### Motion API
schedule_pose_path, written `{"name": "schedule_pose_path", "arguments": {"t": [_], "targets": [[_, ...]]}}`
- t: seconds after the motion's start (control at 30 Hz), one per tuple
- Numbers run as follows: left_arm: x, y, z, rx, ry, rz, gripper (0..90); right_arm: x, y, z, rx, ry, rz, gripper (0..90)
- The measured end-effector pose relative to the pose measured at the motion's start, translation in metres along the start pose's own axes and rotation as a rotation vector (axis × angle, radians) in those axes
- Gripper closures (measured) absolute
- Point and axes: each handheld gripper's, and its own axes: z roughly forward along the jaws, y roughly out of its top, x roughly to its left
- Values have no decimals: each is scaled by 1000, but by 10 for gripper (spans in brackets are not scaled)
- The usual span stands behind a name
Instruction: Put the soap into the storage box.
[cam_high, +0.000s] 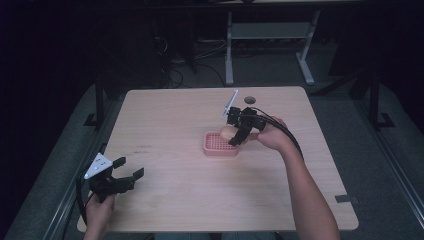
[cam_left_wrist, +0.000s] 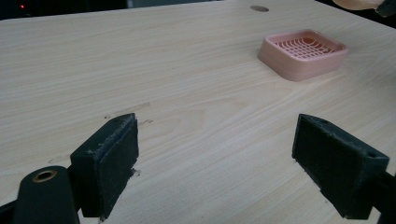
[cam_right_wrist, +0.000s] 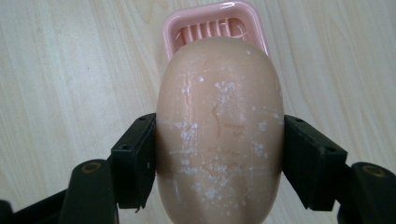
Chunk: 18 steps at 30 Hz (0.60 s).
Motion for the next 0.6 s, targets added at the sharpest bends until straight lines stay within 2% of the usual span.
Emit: {"name": "schedule_pose_path", "arguments": {"t": [0.2, 0.6], "targets": [[0, 0, 0, 2, -1, -1, 143, -4, 6, 3, -8, 4, -1, 320], [1, 0, 0, -1, 0, -3, 143, -6, 22, 32, 27, 28, -4, 320]]}}
